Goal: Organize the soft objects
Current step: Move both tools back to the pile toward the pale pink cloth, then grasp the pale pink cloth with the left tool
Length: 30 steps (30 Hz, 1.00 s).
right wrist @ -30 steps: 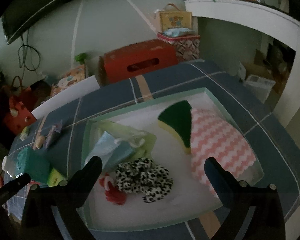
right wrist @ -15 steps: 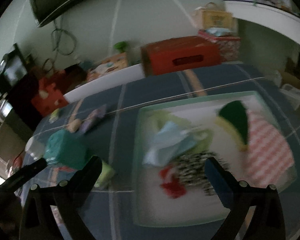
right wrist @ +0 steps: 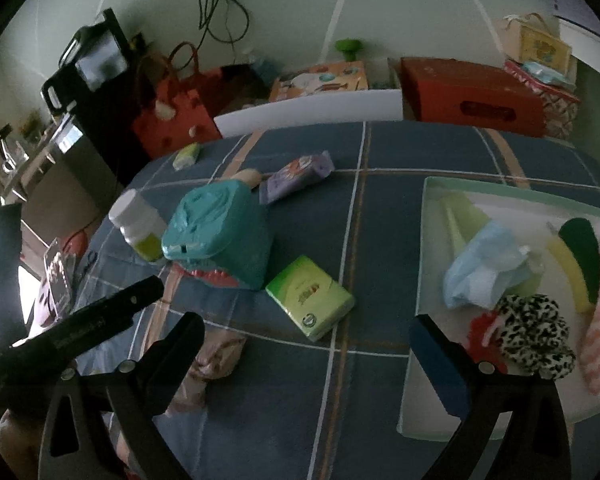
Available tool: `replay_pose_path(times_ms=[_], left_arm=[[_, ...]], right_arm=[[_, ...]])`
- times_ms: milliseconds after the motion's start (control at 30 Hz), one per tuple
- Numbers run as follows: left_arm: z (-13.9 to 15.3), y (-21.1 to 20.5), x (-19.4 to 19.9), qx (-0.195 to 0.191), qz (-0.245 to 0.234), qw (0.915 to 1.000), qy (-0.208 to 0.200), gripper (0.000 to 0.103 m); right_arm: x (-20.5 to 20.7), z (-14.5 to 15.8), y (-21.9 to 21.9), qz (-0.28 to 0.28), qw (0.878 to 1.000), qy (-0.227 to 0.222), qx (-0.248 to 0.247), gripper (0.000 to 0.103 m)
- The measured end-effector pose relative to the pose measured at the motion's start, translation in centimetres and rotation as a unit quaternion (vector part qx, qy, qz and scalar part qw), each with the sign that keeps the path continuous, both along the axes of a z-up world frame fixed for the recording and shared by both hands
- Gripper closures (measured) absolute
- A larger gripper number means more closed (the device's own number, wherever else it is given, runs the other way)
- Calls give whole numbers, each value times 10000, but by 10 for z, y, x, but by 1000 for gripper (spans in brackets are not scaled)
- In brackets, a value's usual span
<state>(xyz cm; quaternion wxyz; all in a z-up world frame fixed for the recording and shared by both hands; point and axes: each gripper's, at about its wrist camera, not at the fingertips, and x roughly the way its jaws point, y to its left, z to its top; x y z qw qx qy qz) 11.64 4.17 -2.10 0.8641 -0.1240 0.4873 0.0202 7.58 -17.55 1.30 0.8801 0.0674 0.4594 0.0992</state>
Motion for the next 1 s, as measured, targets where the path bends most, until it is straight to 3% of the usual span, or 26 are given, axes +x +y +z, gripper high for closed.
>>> replay_pose_path(times_ms=[367, 567, 800, 1000], left_arm=[[-32, -21, -8, 69, -582, 9957, 718, 10], [-43, -43, -10, 334, -864, 9916, 898, 10], [-57, -54, -6, 346, -944, 9887, 1112, 11], [-57, -60, -9, 255, -1121, 9878, 1051, 29]], right_arm=[[6, -6, -12, -195, 9997, 128, 82, 0], [12, -11, -6, -69, 9999, 145, -15, 0], [21, -17, 1, 49, 9998, 143, -138, 0], [28, -21, 11, 245, 9994, 111, -238, 0]])
